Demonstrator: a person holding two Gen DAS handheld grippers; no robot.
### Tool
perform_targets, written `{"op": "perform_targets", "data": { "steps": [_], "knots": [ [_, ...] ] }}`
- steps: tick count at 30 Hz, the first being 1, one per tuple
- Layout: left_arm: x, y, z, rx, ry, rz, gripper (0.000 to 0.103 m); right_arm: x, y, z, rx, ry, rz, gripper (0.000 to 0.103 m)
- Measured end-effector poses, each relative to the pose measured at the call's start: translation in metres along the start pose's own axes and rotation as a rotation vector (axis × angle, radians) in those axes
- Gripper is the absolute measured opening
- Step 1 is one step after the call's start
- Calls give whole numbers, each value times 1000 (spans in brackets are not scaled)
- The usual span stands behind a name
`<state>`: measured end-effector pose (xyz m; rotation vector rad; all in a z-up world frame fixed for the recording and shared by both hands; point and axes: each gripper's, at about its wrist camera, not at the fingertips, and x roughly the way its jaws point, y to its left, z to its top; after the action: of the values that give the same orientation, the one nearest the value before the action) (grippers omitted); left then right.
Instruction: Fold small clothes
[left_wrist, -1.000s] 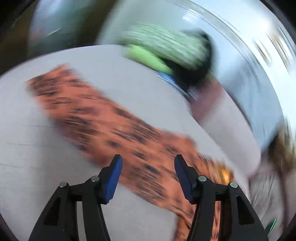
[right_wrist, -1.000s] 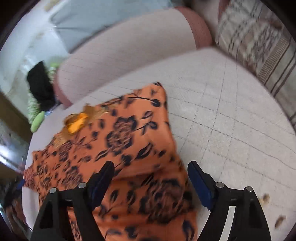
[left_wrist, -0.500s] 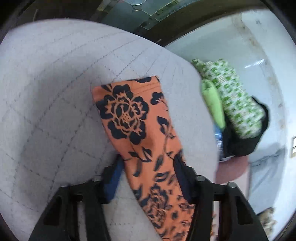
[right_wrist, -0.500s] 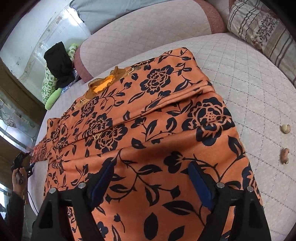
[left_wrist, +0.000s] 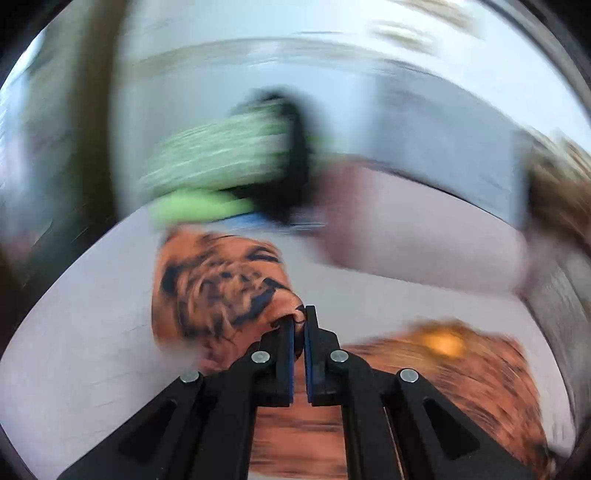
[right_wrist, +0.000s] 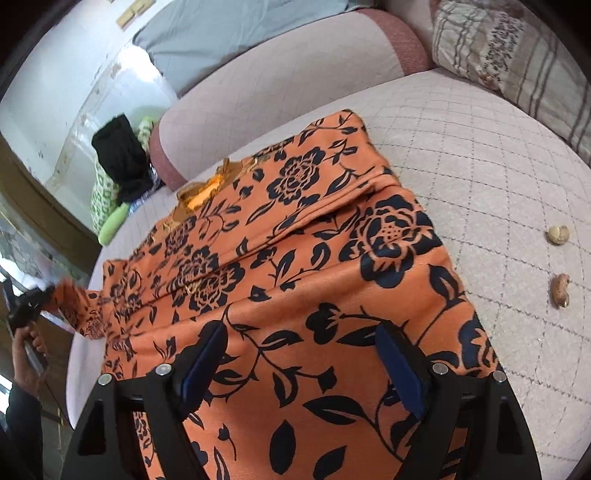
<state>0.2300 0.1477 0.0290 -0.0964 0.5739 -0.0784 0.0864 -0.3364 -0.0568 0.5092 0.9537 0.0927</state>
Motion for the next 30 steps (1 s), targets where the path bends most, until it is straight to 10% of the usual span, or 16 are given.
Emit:
{"op": "perform_targets", "data": {
  "steps": [5, 8, 11, 15, 20, 27, 30],
  "knots": [
    [44, -167, -45, 259, 184, -283, 12, -8, -9, 0, 30, -17, 30, 85],
    [92, -191, -91, 285, 385, -247, 29, -8, -12, 3, 57, 4, 54, 88],
    [88, -156, -98, 171, 386, -218, 32, -13, -6, 6, 50, 10, 83, 89],
    [41, -93, -83, 62, 254, -144, 66, -9, 6, 23, 65, 24, 165, 90],
    [26, -14, -84, -110, 197, -16, 68, 24, 36, 64, 88, 61, 266, 90],
    [46, 29, -121, -312, 214, -16, 68, 109, 89, 105, -53, 179, 39, 85],
    [45, 34, -130, -298, 203, -38, 68, 140, 103, 95, -144, 284, -111, 46]
  ]
}}
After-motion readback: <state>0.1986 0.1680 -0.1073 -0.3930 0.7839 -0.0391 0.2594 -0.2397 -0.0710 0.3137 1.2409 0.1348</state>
